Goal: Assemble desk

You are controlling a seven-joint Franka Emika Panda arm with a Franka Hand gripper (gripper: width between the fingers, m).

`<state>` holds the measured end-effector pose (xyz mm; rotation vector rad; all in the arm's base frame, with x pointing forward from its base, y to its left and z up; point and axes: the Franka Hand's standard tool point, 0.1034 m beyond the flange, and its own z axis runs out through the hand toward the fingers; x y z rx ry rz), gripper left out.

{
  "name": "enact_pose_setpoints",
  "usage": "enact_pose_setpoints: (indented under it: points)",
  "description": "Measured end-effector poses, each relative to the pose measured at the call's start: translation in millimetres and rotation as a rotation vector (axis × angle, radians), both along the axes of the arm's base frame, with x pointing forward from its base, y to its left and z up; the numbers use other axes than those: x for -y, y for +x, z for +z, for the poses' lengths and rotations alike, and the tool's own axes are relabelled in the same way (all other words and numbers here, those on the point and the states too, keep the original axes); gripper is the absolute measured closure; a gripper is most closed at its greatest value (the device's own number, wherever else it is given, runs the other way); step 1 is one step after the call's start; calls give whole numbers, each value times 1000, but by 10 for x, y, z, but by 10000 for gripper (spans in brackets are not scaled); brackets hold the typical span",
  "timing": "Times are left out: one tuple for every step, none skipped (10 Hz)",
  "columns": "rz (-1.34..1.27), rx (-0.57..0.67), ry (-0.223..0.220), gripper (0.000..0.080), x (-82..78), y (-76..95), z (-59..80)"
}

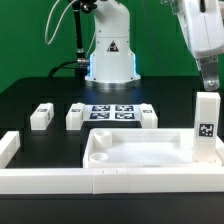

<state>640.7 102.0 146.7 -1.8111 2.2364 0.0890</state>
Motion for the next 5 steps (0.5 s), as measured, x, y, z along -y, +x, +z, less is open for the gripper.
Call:
enact_pose_setpoints:
  points:
    - [2, -1, 0, 150, -2, -4, -8]
    - [8, 0, -1, 150, -4, -6, -11]
    - [53, 9, -9, 150, -3, -10, -15]
    - [99, 13, -17, 150, 13, -79, -24]
    - [146, 10, -23, 150, 18, -228, -4]
